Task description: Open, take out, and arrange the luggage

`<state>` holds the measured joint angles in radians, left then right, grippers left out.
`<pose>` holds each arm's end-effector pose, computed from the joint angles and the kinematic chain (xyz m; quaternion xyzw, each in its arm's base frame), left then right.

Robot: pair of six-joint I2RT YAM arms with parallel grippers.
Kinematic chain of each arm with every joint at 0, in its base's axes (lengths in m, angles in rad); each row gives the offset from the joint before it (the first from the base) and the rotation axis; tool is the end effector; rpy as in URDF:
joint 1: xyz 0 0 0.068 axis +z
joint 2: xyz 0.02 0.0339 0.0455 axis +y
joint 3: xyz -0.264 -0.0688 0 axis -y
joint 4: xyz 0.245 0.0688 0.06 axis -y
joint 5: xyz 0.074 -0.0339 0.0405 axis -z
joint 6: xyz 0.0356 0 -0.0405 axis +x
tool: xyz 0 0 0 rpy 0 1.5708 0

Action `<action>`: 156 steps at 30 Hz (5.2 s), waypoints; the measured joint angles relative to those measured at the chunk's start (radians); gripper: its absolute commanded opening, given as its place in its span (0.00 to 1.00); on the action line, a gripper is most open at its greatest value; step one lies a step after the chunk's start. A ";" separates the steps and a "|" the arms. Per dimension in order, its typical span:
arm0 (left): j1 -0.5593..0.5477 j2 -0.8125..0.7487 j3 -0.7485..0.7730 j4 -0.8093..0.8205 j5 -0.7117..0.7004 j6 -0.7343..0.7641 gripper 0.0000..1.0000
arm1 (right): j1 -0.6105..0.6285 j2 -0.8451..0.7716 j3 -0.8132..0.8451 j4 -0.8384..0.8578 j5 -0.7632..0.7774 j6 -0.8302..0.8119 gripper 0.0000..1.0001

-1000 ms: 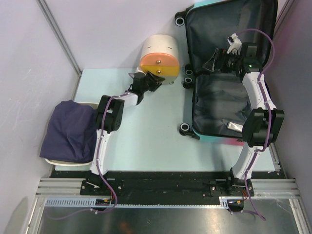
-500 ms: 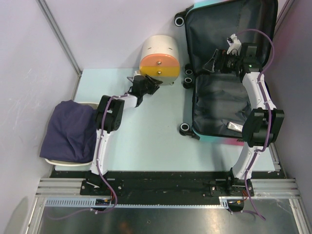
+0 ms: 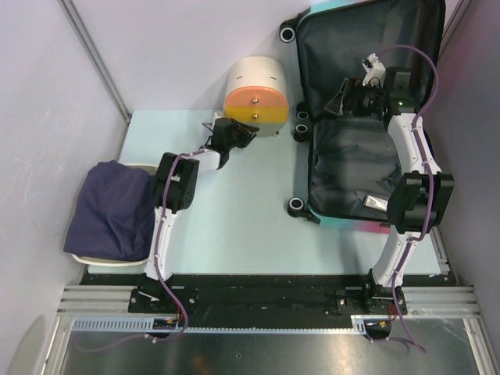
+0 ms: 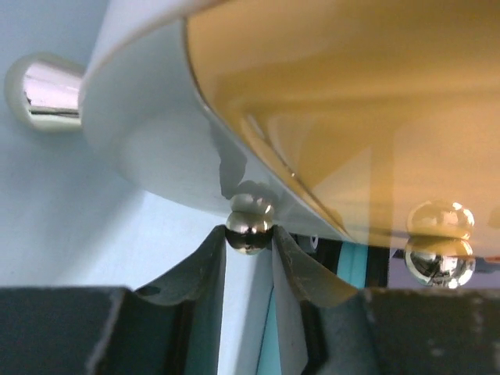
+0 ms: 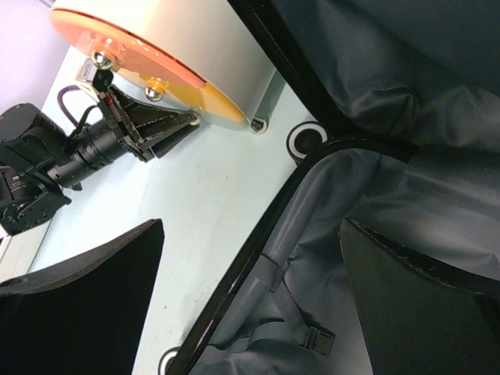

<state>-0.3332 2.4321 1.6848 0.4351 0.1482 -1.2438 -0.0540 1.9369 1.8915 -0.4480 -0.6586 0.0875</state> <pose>0.5130 -0.1831 0.1294 -0.3154 0.7433 -0.4585 0.3713 0.4525 -0.0026 0.3604 -0.1081 0.8220 0.2857 0.4807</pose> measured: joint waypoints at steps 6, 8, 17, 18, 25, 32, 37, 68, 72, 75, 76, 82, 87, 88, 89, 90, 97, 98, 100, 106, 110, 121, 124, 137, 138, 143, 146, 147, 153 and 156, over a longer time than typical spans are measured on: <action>-0.001 0.002 0.011 -0.020 0.000 -0.032 0.18 | 0.000 0.015 0.002 -0.007 0.000 -0.003 1.00; -0.003 0.002 0.007 -0.016 0.004 -0.037 0.12 | 0.000 0.018 0.002 -0.010 0.000 -0.004 0.99; -0.027 -0.116 -0.226 0.100 0.003 -0.066 0.03 | -0.002 0.018 0.001 -0.010 -0.013 -0.007 0.99; -0.032 -0.129 -0.250 0.106 0.003 -0.068 0.03 | -0.002 0.018 -0.002 -0.008 -0.018 -0.010 0.99; -0.058 -0.254 -0.445 0.137 0.011 -0.077 0.21 | -0.018 -0.019 -0.117 0.001 -0.054 -0.032 0.99; -0.062 -0.306 -0.530 0.127 0.018 -0.076 1.00 | -0.051 -0.079 -0.187 -0.042 -0.060 -0.100 1.00; -0.049 -0.321 -0.545 0.123 0.054 -0.043 1.00 | -0.087 -0.095 -0.144 -0.231 -0.056 -0.330 1.00; 0.306 -0.763 -0.467 -0.108 0.222 0.761 1.00 | -0.205 -0.233 -0.784 -0.255 0.488 -1.309 0.78; 0.323 -0.763 -0.427 -0.145 0.226 0.834 1.00 | -0.184 -0.227 -0.802 -0.201 0.514 -1.297 0.56; 0.323 -0.763 -0.406 -0.171 0.252 0.881 1.00 | -0.168 -0.264 -0.807 -0.205 0.509 -1.298 0.35; 0.323 -0.763 -0.399 -0.179 0.264 0.895 1.00 | -0.161 -0.278 -0.808 -0.199 0.501 -1.299 0.26; 0.321 -0.762 -0.352 -0.210 0.370 0.972 0.98 | -0.117 -0.336 -0.787 -0.183 0.407 -1.265 0.17; 0.303 -0.739 -0.264 -0.226 0.494 1.046 0.97 | -0.104 -0.322 -0.598 -0.238 0.277 -1.100 0.17; 0.291 -0.731 -0.239 -0.239 0.517 1.066 0.97 | -0.102 -0.305 -0.528 -0.247 0.242 -1.040 0.17; 0.274 -0.722 -0.215 -0.249 0.535 1.086 0.97 | -0.100 -0.283 -0.451 -0.246 0.201 -0.976 0.17; 0.257 -0.714 -0.193 -0.260 0.550 1.104 0.97 | -0.095 -0.255 -0.369 -0.244 0.157 -0.907 0.17; 0.099 -0.585 0.004 -0.285 0.740 1.089 0.90 | -0.053 -0.161 -0.165 0.053 -0.242 -0.305 0.19; 0.077 -0.551 0.046 -0.275 0.779 1.068 0.90 | -0.043 -0.161 -0.184 0.143 -0.286 -0.208 0.20; 0.043 -0.494 0.103 -0.242 0.846 1.008 0.90 | -0.018 -0.155 -0.247 0.411 -0.383 0.064 0.19; -0.042 -0.352 0.229 -0.126 1.029 0.786 0.90 | 0.089 -0.017 -0.262 1.263 -0.601 0.757 0.25; -0.061 -0.331 0.247 -0.068 1.123 0.690 0.90 | 0.169 0.026 -0.204 1.530 -0.684 0.992 0.24; -0.072 -0.364 0.195 0.010 1.266 0.656 0.83 | 0.225 0.027 -0.183 1.731 -0.780 1.281 0.24; -0.084 -0.369 0.196 0.021 1.271 0.647 0.82 | 0.234 0.027 -0.197 1.740 -0.783 1.291 0.24; -0.100 -0.371 0.174 0.195 1.241 0.457 0.56 | 0.249 0.029 -0.200 1.744 -0.784 1.292 0.30; -0.101 -0.371 0.163 0.246 1.236 0.416 0.49 | 0.249 0.029 -0.200 1.744 -0.784 1.292 0.32; -0.093 -0.372 0.127 0.367 1.209 0.303 0.15 | 0.241 0.029 -0.200 1.746 -0.784 1.294 0.67; -0.087 -0.371 0.108 0.386 1.194 0.275 0.00 | 0.229 0.029 -0.201 1.756 -0.783 1.289 0.81; -0.083 -0.371 0.103 0.394 1.188 0.273 0.00 | 0.222 0.029 -0.201 1.755 -0.783 1.283 0.93; -0.080 -0.377 0.061 0.391 1.162 0.280 0.00 | 0.138 0.019 -0.218 1.656 -0.735 1.148 1.00; -0.076 -0.392 0.052 0.256 1.133 0.386 0.00 | 0.073 -0.020 -0.227 1.388 -0.636 0.960 1.00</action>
<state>-0.4088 2.0403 1.7370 0.6910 1.2808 -0.8577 0.0189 1.9171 1.6646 0.9401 -1.2949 1.0477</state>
